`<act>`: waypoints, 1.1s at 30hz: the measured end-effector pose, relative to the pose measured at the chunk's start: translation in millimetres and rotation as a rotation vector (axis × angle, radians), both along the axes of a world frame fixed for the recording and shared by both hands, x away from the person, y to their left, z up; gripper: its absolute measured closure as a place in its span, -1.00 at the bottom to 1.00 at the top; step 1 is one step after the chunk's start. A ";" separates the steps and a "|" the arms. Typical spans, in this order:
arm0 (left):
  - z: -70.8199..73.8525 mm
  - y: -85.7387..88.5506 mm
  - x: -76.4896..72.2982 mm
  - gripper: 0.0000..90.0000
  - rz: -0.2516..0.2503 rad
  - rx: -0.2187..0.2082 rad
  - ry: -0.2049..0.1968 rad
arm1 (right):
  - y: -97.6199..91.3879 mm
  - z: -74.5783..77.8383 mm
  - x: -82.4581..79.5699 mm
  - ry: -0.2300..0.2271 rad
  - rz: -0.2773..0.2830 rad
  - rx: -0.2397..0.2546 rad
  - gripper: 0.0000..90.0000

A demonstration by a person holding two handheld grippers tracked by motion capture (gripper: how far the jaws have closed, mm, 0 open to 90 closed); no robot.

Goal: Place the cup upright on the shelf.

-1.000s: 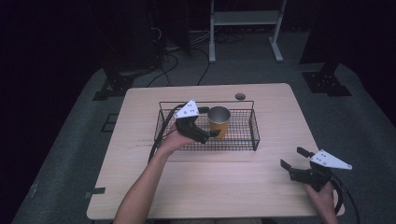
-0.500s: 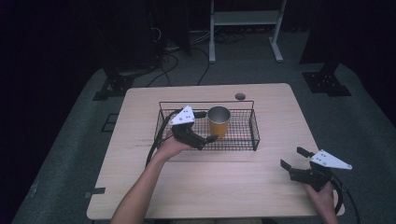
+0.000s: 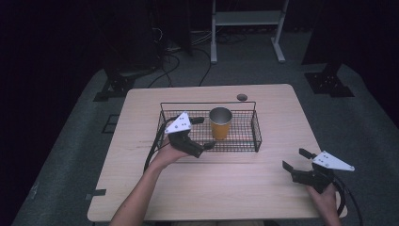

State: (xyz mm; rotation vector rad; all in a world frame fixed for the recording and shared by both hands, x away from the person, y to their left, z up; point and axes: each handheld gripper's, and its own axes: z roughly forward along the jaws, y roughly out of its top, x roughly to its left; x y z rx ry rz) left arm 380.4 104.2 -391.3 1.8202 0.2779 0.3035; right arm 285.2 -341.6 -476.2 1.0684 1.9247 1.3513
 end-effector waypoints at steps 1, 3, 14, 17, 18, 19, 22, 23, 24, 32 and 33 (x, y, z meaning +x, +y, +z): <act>0.0 0.0 0.0 -1.00 0.000 0.000 0.000 | 0.0 0.0 -0.1 0.001 0.000 0.000 -0.72; -0.2 1.3 -4.1 -1.00 0.000 0.000 -0.006 | 0.1 0.0 -0.1 -0.001 0.001 -0.001 -0.71; -6.9 9.8 -14.3 -1.00 0.012 -0.013 -0.002 | 0.5 -0.1 -0.1 0.001 0.001 -0.004 -0.71; -8.4 11.7 -16.4 -1.00 0.015 -0.018 -0.002 | 0.6 -0.1 -0.2 0.001 0.002 -0.005 -0.72; -9.9 13.1 -18.4 -1.00 0.019 -0.020 -0.002 | 0.6 -0.1 -0.1 0.001 0.001 -0.005 -0.71; -10.2 13.7 -19.4 -1.00 0.018 -0.017 0.002 | 0.6 -0.1 -0.1 0.001 0.001 -0.004 -0.71; -11.4 15.2 -23.2 -1.00 0.021 -0.016 -0.006 | 0.8 -0.1 -0.2 0.002 0.001 -0.005 -0.71; -11.4 15.2 -23.2 -1.00 0.021 -0.016 -0.006 | 0.8 -0.1 -0.2 0.002 0.002 -0.006 -0.71; -12.7 16.4 -25.5 -1.00 0.023 -0.023 -0.004 | 0.8 -0.1 -0.1 0.001 0.002 -0.005 -0.71; -17.7 21.7 -32.1 -1.00 0.031 -0.028 0.001 | 1.0 -0.1 -0.3 0.003 0.000 -0.006 -0.72; -18.2 22.4 -33.2 -1.00 0.032 -0.032 0.002 | 1.0 -0.1 -0.2 0.003 0.000 -0.006 -0.71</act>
